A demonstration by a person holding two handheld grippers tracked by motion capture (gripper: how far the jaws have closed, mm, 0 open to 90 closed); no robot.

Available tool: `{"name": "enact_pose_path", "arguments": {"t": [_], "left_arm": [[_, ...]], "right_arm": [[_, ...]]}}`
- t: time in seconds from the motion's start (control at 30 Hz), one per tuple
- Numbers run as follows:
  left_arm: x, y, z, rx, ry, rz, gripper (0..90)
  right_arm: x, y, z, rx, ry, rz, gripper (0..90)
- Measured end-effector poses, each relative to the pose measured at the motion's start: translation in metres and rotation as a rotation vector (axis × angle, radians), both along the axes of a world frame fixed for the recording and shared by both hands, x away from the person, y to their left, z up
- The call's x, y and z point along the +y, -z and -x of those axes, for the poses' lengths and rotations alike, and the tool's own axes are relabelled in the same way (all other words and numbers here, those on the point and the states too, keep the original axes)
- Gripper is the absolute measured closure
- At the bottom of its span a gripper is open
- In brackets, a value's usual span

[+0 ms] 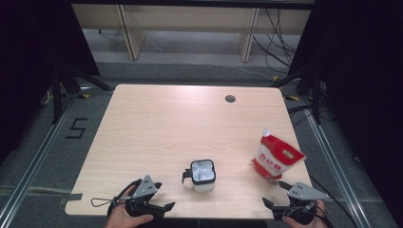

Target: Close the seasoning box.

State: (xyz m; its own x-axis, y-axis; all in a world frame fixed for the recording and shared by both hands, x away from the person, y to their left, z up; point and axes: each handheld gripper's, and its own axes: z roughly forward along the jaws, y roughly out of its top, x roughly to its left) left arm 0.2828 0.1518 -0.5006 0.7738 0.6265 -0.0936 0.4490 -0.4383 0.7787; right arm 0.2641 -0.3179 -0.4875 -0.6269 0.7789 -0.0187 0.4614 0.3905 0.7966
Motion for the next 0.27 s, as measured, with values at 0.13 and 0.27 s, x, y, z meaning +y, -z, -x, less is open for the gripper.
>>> {"name": "enact_pose_path", "arguments": {"t": [0.13, 0.27], "left_arm": [[-0.0001, 0.0002, -0.0011, -0.012, 0.007, 0.007, 17.7], [0.0004, 0.0003, -0.0013, -0.004, 0.011, -0.014, 17.7]], "right_arm": [[-0.0004, 0.0007, -0.0004, 0.018, -0.002, -0.003, 16.5], [-0.003, 0.0019, -0.0014, 0.021, 0.035, 0.015, 16.9]]}}
